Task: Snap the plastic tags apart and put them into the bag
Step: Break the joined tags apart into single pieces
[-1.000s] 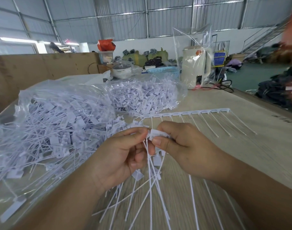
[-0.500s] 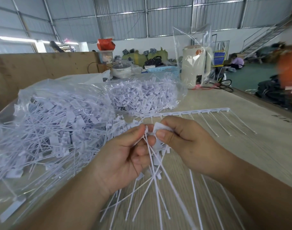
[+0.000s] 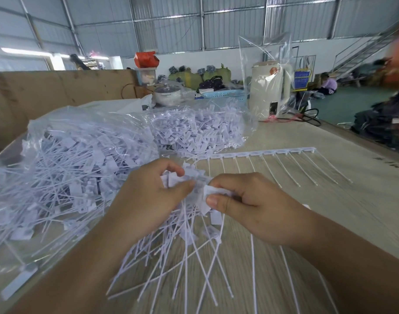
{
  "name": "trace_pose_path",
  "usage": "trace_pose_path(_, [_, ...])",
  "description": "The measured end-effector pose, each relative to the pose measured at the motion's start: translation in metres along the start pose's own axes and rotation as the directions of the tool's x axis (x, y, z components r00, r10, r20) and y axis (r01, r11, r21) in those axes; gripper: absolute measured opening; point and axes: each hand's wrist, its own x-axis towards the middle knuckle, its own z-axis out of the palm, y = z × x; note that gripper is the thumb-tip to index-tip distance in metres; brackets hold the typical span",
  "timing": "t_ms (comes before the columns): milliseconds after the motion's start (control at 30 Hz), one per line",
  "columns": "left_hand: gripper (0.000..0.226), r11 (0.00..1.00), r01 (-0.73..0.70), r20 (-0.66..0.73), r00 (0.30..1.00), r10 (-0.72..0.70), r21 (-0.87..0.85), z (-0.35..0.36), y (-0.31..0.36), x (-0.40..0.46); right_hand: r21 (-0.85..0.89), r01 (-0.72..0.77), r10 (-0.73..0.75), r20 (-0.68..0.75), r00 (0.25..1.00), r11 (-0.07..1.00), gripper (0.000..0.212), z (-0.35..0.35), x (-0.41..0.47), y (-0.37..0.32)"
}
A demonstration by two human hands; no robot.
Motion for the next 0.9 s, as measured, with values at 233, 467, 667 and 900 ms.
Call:
trace_pose_path(233, [0.041,0.976,-0.095,-0.121,0.985,0.121,0.198,-0.001,-0.008,0.004,-0.018,-0.031,0.031,0.012,0.999,0.999,0.036,0.000,0.000,-0.003])
trace_pose_path(467, [0.051,0.956,-0.187,-0.091,0.973,0.211,0.226,0.004,-0.019,0.013,-0.062,-0.071,0.070,-0.010,0.997,0.996,0.035,0.001,0.001,-0.002])
trace_pose_path(667, [0.012,0.941,-0.245,0.033,0.969,0.244,0.232,0.011,-0.019,0.010,-0.162,-0.109,0.115,0.023,0.993,0.981,0.033,0.004,0.002,-0.001])
trace_pose_path(900, [0.036,0.891,-0.380,0.354,0.892,0.281,0.249,0.011,-0.014,0.001,-0.125,-0.138,0.128,-0.084,0.988,0.983,0.021,0.004,0.003,0.001])
